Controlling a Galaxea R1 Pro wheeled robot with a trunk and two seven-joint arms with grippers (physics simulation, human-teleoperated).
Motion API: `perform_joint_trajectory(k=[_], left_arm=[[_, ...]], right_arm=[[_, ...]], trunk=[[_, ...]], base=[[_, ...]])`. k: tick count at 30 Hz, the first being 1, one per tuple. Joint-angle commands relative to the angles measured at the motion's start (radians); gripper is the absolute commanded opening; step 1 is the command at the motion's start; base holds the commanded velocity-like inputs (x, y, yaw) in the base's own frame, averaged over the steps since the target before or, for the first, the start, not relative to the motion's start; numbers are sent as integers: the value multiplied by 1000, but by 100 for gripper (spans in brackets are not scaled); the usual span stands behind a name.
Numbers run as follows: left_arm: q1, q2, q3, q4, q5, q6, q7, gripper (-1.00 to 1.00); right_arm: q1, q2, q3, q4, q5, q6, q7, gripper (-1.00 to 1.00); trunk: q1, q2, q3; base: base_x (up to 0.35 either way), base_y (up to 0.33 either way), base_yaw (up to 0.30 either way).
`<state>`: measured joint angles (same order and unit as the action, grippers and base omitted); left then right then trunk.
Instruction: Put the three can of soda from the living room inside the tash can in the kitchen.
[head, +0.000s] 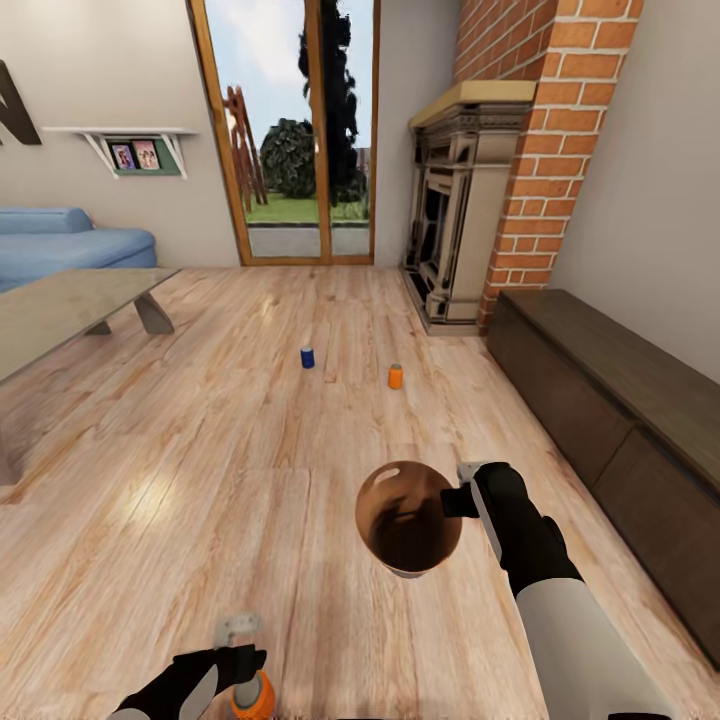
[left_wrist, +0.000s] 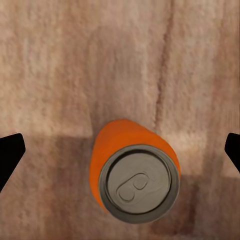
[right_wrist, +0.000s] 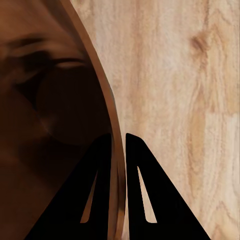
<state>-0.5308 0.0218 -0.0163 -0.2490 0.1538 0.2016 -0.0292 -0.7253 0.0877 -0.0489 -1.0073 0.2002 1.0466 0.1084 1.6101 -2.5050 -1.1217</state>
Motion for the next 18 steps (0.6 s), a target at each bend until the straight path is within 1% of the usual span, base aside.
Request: perform_joint_trajectory(k=[1,3,9,15,18], left_arm=[[0,0,0,0,0,-1,0,100],[0,0,0,0,0,-2,0,100],[0,-1,0,0,0,-3,0,100],[0,-3,-1,0,0,-5,0,100],[0,-3,-2,0,0,-6,0,100]], right_arm=[[0,0,0,0,-21,1,5,-100],[0,0,0,0,-21,1,5,-100],[0,0,0,0,-21,1,5,-100],[-1,0,0,0,-21,1,5,-100],[-1,0,0,0,-21,1,5,-100]], trunk=[[0,0,-4],[1,-1,-12],[1,-1,-12],[4,-2,-35],[4,-2,-35]], base=[[0,0,0],[0,0,0],[0,0,0],[0,0,0],[0,0,0]])
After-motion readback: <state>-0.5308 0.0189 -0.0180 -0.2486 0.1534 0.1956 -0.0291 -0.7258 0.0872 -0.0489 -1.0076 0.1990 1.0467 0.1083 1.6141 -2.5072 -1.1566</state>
